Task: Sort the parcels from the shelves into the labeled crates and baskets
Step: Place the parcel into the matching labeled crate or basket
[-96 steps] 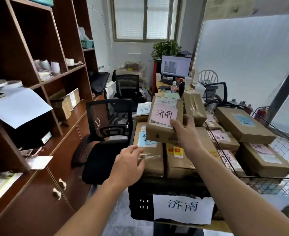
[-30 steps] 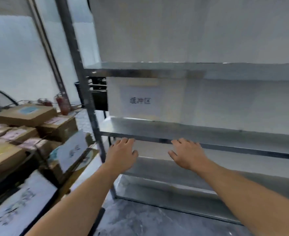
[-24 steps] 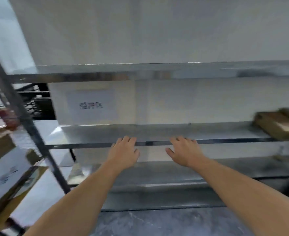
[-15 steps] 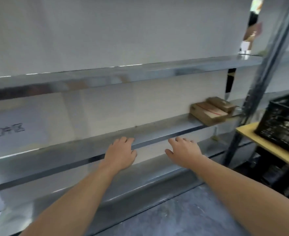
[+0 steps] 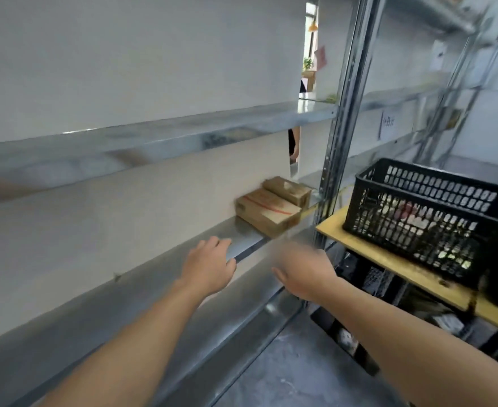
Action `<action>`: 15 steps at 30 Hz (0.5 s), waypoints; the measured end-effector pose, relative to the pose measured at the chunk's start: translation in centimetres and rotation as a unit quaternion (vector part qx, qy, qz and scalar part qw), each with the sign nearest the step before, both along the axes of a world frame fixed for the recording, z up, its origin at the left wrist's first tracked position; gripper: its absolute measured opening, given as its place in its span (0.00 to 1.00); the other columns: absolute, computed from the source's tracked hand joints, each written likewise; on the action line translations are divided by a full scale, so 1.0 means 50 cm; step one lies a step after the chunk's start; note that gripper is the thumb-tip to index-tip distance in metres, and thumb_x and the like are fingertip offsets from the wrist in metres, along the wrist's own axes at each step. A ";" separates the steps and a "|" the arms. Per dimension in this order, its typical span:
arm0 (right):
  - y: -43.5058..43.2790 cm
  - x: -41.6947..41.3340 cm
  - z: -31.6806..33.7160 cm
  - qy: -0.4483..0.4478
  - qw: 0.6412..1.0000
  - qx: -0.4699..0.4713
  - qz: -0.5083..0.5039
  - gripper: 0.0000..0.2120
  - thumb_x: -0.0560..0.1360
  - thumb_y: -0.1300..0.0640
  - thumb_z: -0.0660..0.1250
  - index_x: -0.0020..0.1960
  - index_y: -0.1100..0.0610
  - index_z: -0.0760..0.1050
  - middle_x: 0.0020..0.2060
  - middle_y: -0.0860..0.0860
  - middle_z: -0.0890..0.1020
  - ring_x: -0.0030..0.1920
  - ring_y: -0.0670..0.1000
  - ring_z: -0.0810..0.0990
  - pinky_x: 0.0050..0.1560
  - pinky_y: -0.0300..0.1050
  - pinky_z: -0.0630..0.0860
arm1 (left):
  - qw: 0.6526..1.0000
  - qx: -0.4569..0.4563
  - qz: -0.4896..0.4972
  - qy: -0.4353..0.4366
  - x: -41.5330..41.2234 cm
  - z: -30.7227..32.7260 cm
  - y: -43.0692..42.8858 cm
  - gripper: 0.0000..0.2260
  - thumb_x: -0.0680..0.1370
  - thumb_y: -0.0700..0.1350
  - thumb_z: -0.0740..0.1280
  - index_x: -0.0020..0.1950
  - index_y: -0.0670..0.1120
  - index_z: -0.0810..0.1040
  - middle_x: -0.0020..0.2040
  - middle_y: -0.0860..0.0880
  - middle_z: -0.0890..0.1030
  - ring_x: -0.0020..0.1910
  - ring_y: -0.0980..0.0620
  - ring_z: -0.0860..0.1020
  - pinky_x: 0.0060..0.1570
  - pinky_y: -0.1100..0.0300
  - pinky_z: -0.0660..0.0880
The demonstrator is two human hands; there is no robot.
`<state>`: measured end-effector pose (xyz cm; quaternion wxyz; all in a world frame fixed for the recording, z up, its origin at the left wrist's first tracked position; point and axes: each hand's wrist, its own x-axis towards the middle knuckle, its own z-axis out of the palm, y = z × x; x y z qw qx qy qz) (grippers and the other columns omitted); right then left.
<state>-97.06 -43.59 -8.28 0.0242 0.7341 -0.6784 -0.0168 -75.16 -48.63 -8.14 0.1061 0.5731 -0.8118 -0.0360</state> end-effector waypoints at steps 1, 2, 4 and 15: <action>-0.037 -0.013 0.009 -0.004 1.000 -0.007 -0.006 0.24 0.83 0.39 0.51 0.74 0.49 0.62 0.69 0.54 0.72 0.69 0.61 0.71 0.62 0.59 0.72 | 1.000 -0.003 -0.005 -0.002 -0.014 0.004 -0.039 0.23 0.81 0.53 0.57 0.76 0.50 0.64 0.71 0.48 0.69 0.69 0.46 0.67 0.67 0.53 0.65; -0.072 -0.026 0.018 -0.009 1.000 -0.009 -0.015 0.24 0.83 0.38 0.51 0.74 0.49 0.63 0.69 0.54 0.72 0.70 0.60 0.71 0.62 0.59 0.72 | 1.000 -0.002 -0.009 -0.008 -0.026 0.006 -0.076 0.23 0.81 0.53 0.57 0.76 0.50 0.63 0.71 0.48 0.69 0.69 0.46 0.67 0.67 0.53 0.65; -0.136 -0.053 0.026 -0.011 1.000 -0.007 -0.027 0.23 0.83 0.38 0.51 0.71 0.49 0.66 0.67 0.53 0.73 0.68 0.59 0.72 0.62 0.59 0.72 | 1.000 0.006 -0.011 -0.018 -0.047 0.001 -0.143 0.24 0.80 0.53 0.57 0.76 0.51 0.63 0.71 0.48 0.69 0.69 0.45 0.67 0.67 0.54 0.64; -0.368 -0.180 -0.033 -0.041 0.997 0.015 -0.064 0.23 0.83 0.38 0.50 0.70 0.50 0.67 0.65 0.53 0.74 0.64 0.59 0.75 0.61 0.57 0.73 | 0.996 0.071 -0.053 -0.004 -0.209 -0.079 -0.379 0.22 0.80 0.53 0.56 0.73 0.50 0.66 0.69 0.48 0.71 0.66 0.45 0.69 0.64 0.51 0.68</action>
